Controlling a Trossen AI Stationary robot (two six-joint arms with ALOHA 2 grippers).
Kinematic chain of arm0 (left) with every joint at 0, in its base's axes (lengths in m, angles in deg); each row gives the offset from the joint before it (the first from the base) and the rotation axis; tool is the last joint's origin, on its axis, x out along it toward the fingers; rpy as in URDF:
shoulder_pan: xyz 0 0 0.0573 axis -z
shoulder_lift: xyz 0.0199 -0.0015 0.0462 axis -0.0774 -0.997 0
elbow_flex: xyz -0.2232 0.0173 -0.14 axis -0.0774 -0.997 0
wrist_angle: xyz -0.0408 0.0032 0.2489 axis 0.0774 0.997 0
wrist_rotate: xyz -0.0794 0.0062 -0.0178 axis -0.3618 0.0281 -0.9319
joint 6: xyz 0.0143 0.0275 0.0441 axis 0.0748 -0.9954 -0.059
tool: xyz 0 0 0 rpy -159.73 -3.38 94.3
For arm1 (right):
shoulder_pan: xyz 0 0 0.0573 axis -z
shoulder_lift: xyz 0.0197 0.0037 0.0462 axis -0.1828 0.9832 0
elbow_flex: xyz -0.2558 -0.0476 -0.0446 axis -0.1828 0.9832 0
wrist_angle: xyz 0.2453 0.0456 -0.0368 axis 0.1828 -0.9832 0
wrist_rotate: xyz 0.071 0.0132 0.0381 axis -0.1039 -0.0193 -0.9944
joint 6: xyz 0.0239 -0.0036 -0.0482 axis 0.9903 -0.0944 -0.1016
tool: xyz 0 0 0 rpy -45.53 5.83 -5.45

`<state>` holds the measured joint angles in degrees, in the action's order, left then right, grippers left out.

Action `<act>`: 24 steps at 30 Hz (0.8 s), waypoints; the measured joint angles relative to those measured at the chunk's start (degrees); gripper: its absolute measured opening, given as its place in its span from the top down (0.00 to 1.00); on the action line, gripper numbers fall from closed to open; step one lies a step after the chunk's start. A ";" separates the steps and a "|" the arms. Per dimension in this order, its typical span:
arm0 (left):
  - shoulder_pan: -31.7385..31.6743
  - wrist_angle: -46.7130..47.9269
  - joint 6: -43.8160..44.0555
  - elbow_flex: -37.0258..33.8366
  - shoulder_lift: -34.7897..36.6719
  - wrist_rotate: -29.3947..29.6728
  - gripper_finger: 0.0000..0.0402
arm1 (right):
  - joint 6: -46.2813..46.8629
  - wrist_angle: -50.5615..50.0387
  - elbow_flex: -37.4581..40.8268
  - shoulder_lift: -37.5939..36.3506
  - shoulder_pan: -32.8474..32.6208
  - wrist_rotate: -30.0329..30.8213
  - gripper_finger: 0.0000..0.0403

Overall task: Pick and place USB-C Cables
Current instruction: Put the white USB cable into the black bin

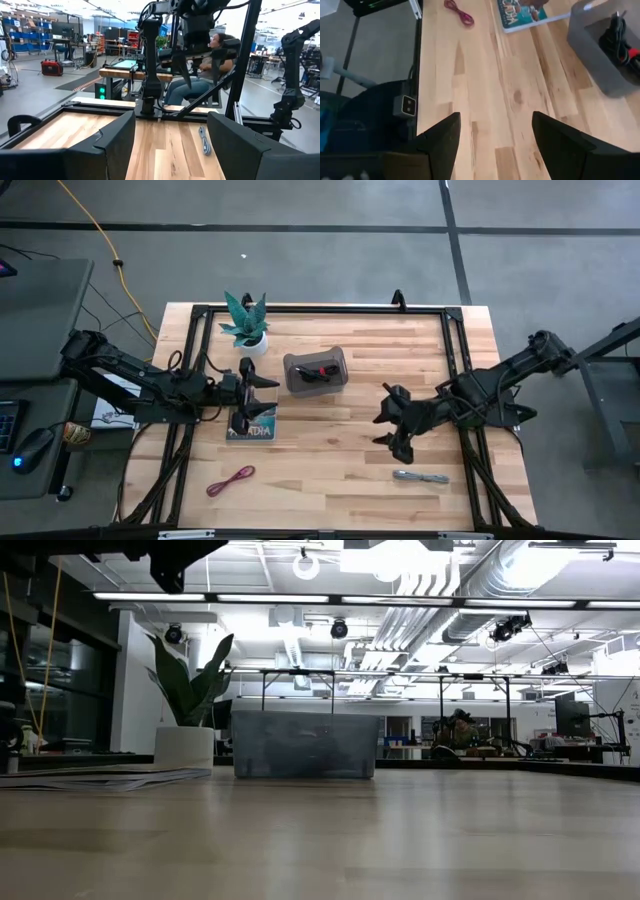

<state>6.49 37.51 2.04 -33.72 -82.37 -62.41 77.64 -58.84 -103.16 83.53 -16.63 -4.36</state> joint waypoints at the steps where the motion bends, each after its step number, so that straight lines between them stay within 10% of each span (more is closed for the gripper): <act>1: 0.01 0.12 0.00 0.01 0.00 0.09 0.43 | 0.91 -0.29 0.00 0.00 -0.04 0.00 0.41; 24: 0.01 0.31 2.16 0.00 0.00 0.43 0.43 | 40.33 -21.37 0.11 10.12 -19.83 -0.45 0.41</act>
<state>6.50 37.82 4.20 -33.72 -82.37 -61.98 117.97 -80.21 -103.05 93.65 -36.46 -4.81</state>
